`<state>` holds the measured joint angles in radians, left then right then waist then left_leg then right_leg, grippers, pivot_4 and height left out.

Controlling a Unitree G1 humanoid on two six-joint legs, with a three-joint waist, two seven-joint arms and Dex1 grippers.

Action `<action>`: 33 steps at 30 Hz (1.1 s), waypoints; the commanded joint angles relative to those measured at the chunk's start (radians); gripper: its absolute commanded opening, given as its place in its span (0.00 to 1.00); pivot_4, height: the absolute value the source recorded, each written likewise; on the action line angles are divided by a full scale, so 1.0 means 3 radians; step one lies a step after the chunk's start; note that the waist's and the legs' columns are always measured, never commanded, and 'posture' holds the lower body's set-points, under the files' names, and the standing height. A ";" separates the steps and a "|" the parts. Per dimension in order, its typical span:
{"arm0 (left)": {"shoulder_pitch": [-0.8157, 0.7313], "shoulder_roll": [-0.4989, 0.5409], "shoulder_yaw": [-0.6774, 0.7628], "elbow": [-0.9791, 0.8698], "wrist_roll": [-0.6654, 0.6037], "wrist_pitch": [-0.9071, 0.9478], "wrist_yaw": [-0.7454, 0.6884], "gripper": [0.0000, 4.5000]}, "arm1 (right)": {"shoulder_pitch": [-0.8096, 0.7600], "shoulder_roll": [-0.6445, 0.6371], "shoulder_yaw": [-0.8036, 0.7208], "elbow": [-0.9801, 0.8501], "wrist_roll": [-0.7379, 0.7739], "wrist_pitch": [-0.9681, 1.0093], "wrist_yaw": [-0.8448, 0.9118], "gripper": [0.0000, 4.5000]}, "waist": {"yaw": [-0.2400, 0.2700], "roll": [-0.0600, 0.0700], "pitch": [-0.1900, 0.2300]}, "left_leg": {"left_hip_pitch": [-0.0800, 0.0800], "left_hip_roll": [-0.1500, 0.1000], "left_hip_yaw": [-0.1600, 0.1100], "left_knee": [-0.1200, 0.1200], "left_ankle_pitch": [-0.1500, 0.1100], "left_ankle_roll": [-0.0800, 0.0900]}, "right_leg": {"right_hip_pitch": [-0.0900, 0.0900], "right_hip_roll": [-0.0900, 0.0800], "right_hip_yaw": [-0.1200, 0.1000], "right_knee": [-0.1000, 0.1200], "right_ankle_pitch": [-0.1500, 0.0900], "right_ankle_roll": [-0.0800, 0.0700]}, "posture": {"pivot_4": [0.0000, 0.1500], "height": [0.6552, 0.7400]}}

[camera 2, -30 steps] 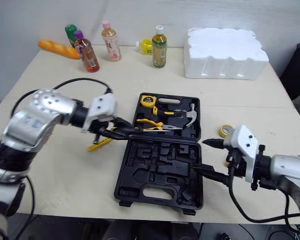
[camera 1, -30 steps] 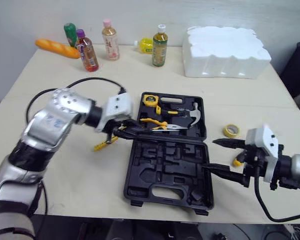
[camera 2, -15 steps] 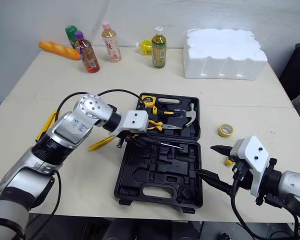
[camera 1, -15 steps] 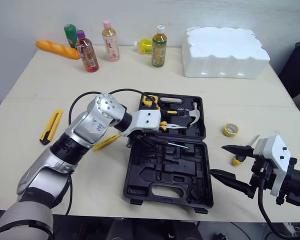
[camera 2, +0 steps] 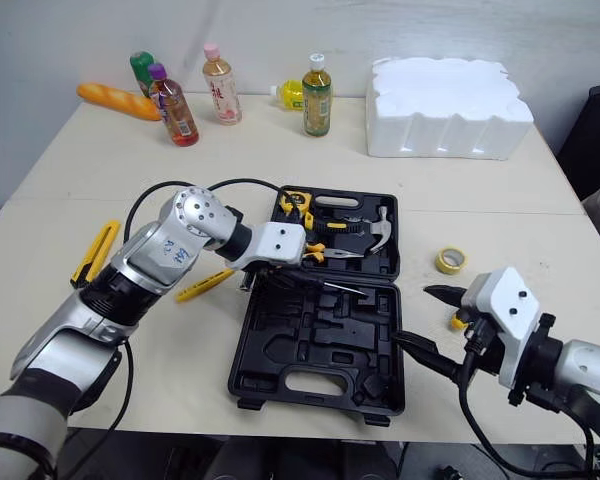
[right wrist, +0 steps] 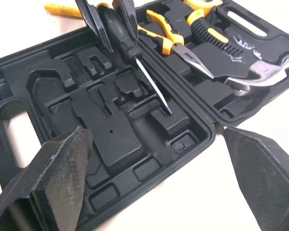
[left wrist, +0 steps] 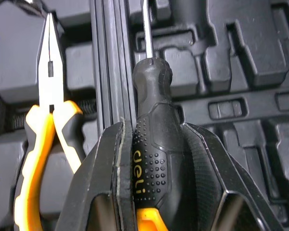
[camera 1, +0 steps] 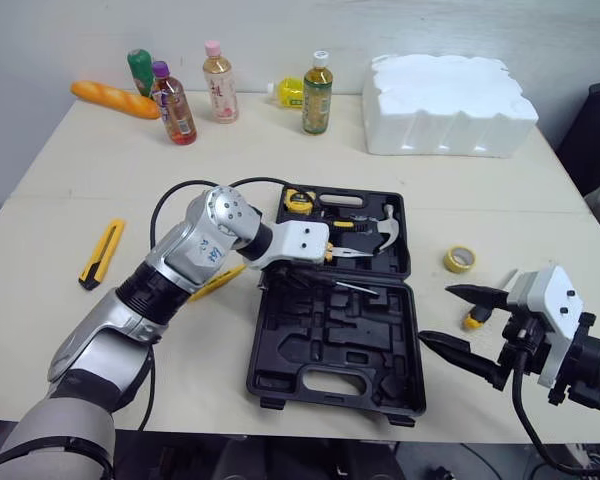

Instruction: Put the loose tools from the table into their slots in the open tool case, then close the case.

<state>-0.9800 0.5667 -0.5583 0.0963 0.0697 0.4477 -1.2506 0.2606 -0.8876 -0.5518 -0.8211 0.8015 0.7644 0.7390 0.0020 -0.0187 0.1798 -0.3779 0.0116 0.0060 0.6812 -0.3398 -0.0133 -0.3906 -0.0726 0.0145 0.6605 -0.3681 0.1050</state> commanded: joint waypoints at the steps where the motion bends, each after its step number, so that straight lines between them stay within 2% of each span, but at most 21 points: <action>1: 0.0061 0.0049 -0.0009 -0.0015 0.0092 0.0000 -0.0043 0.25 | -0.0028 0.0014 -0.0001 -0.0026 0.0024 -0.0061 -0.0017 1.00 | -0.0001 0.0000 0.0000 | 0.0000 0.0000 0.0000 0.0000 0.0000 0.0000 | 0.0000 0.0000 0.0000 0.0000 0.0000 0.0000 | 1.00 1.00; 6: 0.0129 0.0081 0.0009 -0.0076 0.0119 -0.0054 -0.0078 0.25 | -0.0063 0.0014 0.0035 0.0000 0.0009 -0.0072 -0.0019 1.00 | 0.0000 0.0000 0.0000 | 0.0000 0.0000 -0.0001 0.0001 0.0000 0.0000 | 0.0000 -0.0001 -0.0001 0.0000 0.0000 0.0000 | 1.00 1.00; 14: 0.0066 -0.0109 0.0051 0.0074 0.0152 0.0022 0.0081 0.25 | -0.0095 0.0033 0.0111 -0.0003 -0.0004 -0.0087 -0.0051 1.00 | 0.0009 0.0000 0.0000 | 0.0000 -0.0002 -0.0001 0.0004 0.0000 0.0000 | 0.0001 -0.0003 -0.0001 0.0001 0.0000 0.0001 | 1.00 1.00; 16: 0.0084 -0.0074 0.0088 0.0028 0.0070 0.0061 -0.0037 0.48 | -0.0076 0.0036 0.0097 -0.0006 0.0025 -0.0069 -0.0047 1.00 | 0.0014 0.0000 0.0000 | 0.0000 -0.0004 -0.0001 0.0005 0.0000 0.0000 | 0.0001 -0.0004 -0.0001 0.0001 0.0001 0.0001 | 1.00 1.00; 17: 0.0093 -0.0012 0.0110 -0.0016 0.0027 0.0034 -0.0127 0.54 | -0.0056 0.0036 0.0081 -0.0028 0.0084 -0.0043 -0.0033 1.00 | 0.0015 0.0000 0.0000 | 0.0000 -0.0004 -0.0002 0.0005 0.0000 0.0000 | 0.0002 -0.0004 -0.0001 0.0001 0.0001 0.0001 | 1.00 1.00; 19: 0.0092 0.0081 0.0210 -0.0053 -0.0057 -0.0027 -0.0220 0.76 | -0.0036 0.0045 0.0064 -0.0090 0.0206 -0.0010 -0.0031 1.00 | 0.0010 0.0000 0.0000 | 0.0000 -0.0003 -0.0002 0.0005 0.0000 0.0000 | 0.0001 -0.0003 -0.0001 0.0002 0.0001 0.0002 | 1.00 1.00; 22: 0.0161 0.0141 0.0461 -0.0017 -0.0382 -0.0146 -0.0418 1.00 | -0.0024 0.0086 0.0061 -0.0153 0.0303 -0.0022 -0.0095 1.00 | -0.0013 0.0000 0.0000 | 0.0000 0.0001 -0.0002 0.0004 0.0000 0.0000 | -0.0001 -0.0001 0.0000 0.0007 0.0001 0.0001 | 1.00 1.00; 27: 0.0404 -0.0154 0.0829 0.0504 -0.0687 -0.0630 -0.0276 1.00 | -0.0049 0.0156 0.0092 -0.0135 0.0362 -0.0078 -0.0143 1.00 | -0.0001 0.0001 -0.0001 | 0.0003 -0.0003 -0.0002 0.0006 0.0000 0.0000 | 0.0002 -0.0005 -0.0002 0.0004 0.0001 0.0001 | 1.00 1.00; 30: 0.0605 -0.0340 0.1006 0.0646 -0.0907 -0.0913 -0.0360 0.82 | -0.0091 0.0117 0.0149 -0.0104 0.0318 -0.0069 -0.0162 1.00 | 0.0002 0.0001 -0.0001 | 0.0002 -0.0004 -0.0002 0.0006 0.0000 0.0001 | 0.0002 -0.0007 -0.0005 0.0006 0.0001 0.0002 | 1.00 1.00; 33: 0.0675 -0.0474 0.1047 0.0863 -0.0886 -0.1188 -0.0293 0.53 | -0.0132 0.0087 0.0160 -0.0077 0.0322 -0.0059 -0.0157 1.00 | 0.0002 0.0001 -0.0001 | 0.0001 -0.0004 -0.0003 0.0006 0.0000 0.0001 | 0.0001 -0.0008 -0.0012 0.0006 0.0001 0.0002 | 1.00 1.00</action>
<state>-0.7721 0.4369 -0.2775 0.3387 -0.1809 0.1475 -1.3498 0.2266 -0.8510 -0.4970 -0.8313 0.8876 0.7611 0.6947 0.0025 -0.0185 0.1795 -0.3777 0.0103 0.0051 0.6832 -0.3398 -0.0132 -0.3902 -0.0750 0.0096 0.6619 -0.3678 0.1056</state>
